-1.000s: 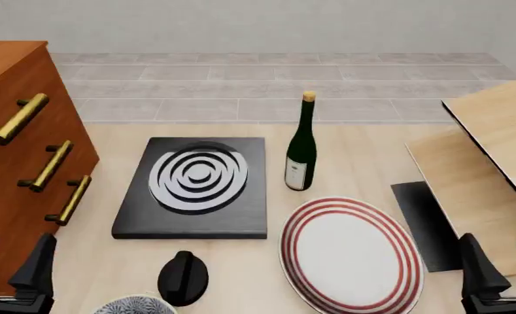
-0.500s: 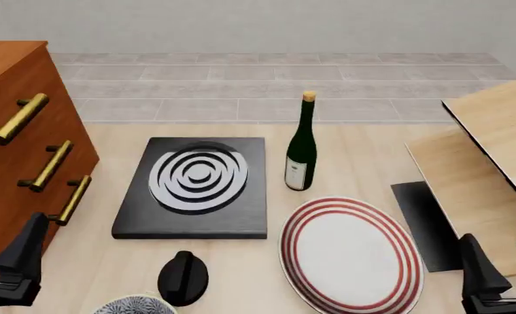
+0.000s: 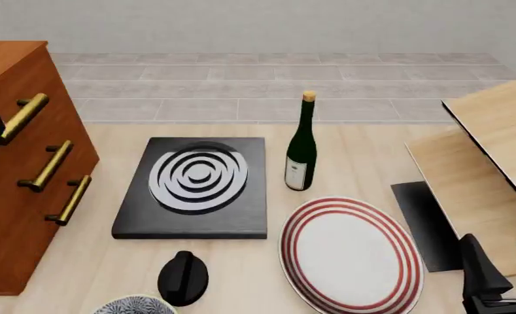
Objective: Put the bowl on the top of the cabinet.
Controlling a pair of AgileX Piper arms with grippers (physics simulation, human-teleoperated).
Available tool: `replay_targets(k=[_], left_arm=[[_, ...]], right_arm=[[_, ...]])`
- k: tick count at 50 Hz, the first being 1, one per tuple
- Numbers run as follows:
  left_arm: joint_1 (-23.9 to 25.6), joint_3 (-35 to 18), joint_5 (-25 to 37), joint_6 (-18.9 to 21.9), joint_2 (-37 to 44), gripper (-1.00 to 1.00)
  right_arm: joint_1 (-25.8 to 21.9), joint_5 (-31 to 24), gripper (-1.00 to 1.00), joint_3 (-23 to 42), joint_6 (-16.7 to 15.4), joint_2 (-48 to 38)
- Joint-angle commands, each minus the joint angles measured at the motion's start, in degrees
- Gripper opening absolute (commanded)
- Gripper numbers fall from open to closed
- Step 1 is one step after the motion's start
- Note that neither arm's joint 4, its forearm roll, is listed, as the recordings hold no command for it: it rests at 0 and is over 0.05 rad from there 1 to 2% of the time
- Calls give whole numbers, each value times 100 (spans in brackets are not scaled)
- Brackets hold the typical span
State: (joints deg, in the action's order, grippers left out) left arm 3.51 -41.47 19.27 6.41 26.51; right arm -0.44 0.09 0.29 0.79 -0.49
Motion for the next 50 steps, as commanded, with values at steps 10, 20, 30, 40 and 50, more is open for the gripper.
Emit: replay_targets(k=[10, 20, 30, 40, 50], left_arm=[[-210, -1350, 1624, 466, 392, 100], [-194, -676, 2217, 440, -319, 100], [-199, -282, 2633, 503, -624, 100], [-200, 283, 2818, 593, -835, 100], [-239, 768, 2941, 627, -981, 100]], right_arm=[[-2, -6, 100, -12, 1, 16], [-39, -10, 100, -11, -33, 23], [-33, -8, 100, -9, -26, 29], [-25, -7, 100, -5, -10, 22], [-18, 2, 100, 3, 0, -1]])
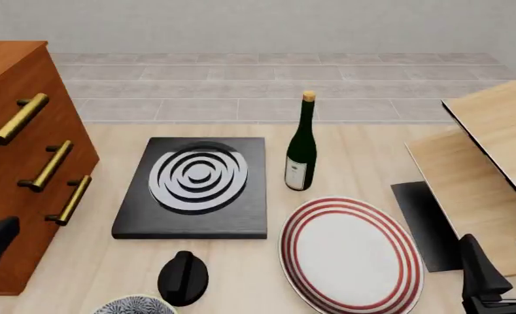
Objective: Put the bowl on the top of the cabinet.
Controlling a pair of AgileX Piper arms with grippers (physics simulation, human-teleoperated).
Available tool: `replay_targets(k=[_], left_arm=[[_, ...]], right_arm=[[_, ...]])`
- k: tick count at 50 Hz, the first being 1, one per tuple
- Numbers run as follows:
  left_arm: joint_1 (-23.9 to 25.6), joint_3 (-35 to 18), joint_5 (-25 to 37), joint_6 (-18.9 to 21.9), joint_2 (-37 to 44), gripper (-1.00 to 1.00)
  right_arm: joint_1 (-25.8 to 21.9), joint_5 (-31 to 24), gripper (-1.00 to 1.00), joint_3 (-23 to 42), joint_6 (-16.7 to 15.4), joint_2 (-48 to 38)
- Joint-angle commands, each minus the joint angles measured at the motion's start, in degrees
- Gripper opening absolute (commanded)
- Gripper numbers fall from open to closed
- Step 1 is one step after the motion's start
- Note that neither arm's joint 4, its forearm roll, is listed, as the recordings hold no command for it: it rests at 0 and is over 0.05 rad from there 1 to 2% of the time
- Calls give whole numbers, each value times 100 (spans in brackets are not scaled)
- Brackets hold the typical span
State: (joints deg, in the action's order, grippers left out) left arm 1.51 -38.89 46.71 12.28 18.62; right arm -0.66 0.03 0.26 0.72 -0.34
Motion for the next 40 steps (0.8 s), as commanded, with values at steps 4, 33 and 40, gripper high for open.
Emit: replay_targets(k=[4, 33, 40], left_arm=[[-47, 616, 271, 66, -232, 100], [200, 1509, 772, -45, -692, 100], [382, 1641, 966, -264, -815, 100]], right_arm=[[-4, 5, 100, 8, -3, -17], [-18, 10, 100, 14, -48, -2], [-27, 13, 100, 23, -70, -19]])
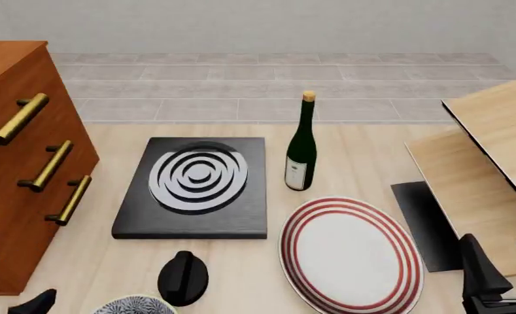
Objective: Put the bowl on the top of the cabinet.
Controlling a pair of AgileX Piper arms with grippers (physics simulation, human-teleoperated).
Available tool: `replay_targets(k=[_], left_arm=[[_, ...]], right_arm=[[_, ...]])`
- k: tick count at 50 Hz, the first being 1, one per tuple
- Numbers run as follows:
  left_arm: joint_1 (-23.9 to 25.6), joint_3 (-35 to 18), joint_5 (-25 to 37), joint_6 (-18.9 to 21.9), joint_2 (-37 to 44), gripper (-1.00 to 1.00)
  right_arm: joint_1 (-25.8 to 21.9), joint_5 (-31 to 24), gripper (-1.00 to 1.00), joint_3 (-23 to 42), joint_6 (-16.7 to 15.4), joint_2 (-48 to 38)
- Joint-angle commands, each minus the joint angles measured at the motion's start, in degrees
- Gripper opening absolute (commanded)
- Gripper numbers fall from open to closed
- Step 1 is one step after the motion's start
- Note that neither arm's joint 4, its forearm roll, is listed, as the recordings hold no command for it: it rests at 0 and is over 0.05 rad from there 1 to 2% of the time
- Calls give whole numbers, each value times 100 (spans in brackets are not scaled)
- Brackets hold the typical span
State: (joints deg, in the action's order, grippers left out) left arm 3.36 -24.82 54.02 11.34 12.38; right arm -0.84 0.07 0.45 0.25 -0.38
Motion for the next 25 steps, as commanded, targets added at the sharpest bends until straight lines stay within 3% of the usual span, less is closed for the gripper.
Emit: replay_targets(k=[1, 25], left_arm=[[238, 246, 267, -165, -227, 100], [525, 907, 252, -496, -241, 100]], right_arm=[[-12, 14, 100, 4, -27, -20], [6, 13, 100, -22, -17, 18]])
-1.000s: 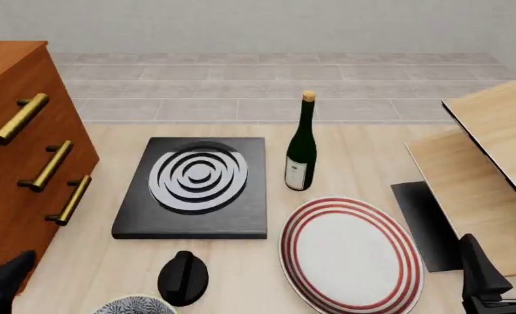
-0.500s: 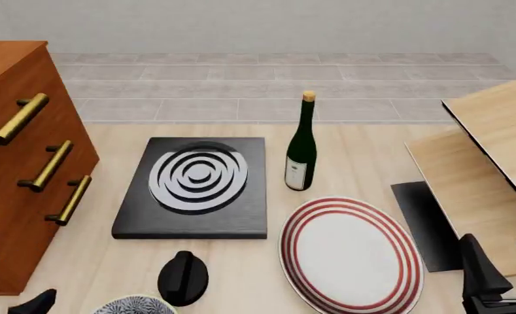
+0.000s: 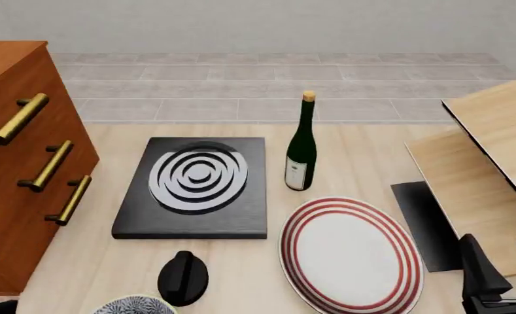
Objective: Put the bowl on the top of the cabinet.
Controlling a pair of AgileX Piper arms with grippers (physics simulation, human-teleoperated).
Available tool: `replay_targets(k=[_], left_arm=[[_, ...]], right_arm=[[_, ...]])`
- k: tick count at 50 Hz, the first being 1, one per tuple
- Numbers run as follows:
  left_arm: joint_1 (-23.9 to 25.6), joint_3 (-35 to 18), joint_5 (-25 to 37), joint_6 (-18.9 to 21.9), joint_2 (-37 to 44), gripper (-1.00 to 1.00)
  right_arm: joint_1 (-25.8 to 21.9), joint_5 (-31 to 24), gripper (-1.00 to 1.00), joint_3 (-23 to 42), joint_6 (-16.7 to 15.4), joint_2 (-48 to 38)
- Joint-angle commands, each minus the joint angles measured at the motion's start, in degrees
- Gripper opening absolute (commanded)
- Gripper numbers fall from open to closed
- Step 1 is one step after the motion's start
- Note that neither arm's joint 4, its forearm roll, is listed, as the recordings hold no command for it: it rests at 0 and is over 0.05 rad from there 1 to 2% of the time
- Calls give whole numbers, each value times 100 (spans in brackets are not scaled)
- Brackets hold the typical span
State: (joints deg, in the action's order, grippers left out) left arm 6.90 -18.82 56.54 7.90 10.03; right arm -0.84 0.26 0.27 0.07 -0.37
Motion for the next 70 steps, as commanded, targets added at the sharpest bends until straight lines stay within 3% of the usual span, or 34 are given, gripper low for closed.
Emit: replay_targets(k=[1, 26, 70], left_arm=[[199, 321, 10, -148, -20, 100], [797, 930, -301, -800, 152, 100], [1408, 1779, -1008, -1558, 485, 100]], right_arm=[[7, -10, 100, -1, -1, 17], [30, -8, 100, 3, -6, 22], [55, 14, 100, -8, -13, 17]])
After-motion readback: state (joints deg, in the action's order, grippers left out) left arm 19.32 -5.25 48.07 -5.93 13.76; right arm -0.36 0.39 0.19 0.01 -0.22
